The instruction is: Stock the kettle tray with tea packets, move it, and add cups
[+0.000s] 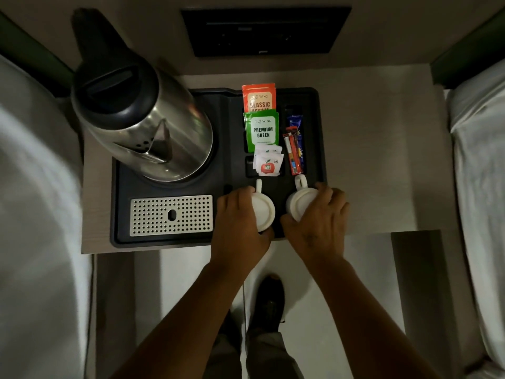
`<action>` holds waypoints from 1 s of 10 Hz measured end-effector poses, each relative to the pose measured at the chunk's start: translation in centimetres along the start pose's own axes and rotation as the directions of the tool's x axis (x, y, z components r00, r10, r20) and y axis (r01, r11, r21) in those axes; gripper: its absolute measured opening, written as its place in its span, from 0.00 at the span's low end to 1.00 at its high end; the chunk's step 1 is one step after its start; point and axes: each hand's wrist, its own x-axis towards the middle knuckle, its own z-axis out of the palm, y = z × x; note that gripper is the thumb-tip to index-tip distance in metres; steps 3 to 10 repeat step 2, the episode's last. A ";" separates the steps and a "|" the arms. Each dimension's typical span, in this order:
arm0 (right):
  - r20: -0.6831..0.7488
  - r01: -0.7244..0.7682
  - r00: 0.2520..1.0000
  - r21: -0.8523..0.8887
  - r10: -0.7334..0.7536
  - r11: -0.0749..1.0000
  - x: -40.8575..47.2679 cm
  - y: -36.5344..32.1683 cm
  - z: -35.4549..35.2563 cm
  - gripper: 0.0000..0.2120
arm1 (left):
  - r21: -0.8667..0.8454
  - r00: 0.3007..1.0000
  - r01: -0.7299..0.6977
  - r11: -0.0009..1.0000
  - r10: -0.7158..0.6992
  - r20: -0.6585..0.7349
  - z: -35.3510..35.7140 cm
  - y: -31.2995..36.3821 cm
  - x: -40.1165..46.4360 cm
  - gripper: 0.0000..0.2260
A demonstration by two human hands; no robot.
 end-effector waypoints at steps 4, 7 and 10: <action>0.161 -0.037 0.986 -0.011 0.038 0.999 -0.5 -2.0 -4.6 0.57 | 0.053 0.988 0.069 0.996 -0.075 0.132 -2.9 1.6 -0.2 0.47; 0.161 -0.037 0.986 -0.011 0.038 0.999 -0.5 -2.0 -4.6 0.57 | 0.053 0.988 0.069 0.996 -0.075 0.132 -2.9 1.6 -0.2 0.47; 0.161 -0.037 0.986 -0.011 0.038 0.999 -0.5 -2.0 -4.6 0.57 | 0.053 0.988 0.069 0.996 -0.075 0.132 -2.9 1.6 -0.2 0.47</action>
